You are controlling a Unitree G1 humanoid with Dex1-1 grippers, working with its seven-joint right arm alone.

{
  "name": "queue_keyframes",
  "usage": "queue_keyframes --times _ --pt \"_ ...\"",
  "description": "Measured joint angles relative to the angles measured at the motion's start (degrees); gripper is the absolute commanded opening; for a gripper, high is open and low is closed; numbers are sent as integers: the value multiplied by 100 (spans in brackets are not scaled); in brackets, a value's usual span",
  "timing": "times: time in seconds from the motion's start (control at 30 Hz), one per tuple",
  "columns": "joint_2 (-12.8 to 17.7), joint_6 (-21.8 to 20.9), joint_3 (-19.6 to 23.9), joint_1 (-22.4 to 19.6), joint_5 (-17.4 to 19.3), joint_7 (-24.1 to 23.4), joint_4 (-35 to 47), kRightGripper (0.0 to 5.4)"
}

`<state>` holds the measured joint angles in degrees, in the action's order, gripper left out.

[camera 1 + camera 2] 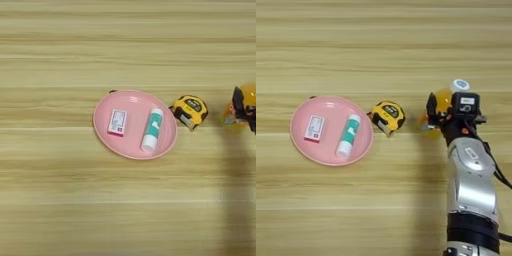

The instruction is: Move the objects on the table

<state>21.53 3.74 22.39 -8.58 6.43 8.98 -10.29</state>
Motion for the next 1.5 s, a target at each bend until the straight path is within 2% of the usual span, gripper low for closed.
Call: queue_keyframes --times 0.2,0.33,0.43,0.6,0.8,1.03,1.17,1.27,1.5 --pt "26 214 -21 -2 97 176 509 352" --pt "211 529 -54 -36 221 421 1218 351" --pt "286 708 -68 -169 254 508 1429 351" --pt "349 1128 -386 -638 419 730 2007 350" --pt "292 1513 -1009 -893 518 1027 2649 350" --pt "9 1837 -1950 -910 602 1380 3247 350" --pt "-177 1940 -2600 -912 678 1774 3480 350" --pt "-234 1942 -2837 -913 687 1954 3482 350" --pt "-296 1900 -3426 -919 843 2931 3450 350"
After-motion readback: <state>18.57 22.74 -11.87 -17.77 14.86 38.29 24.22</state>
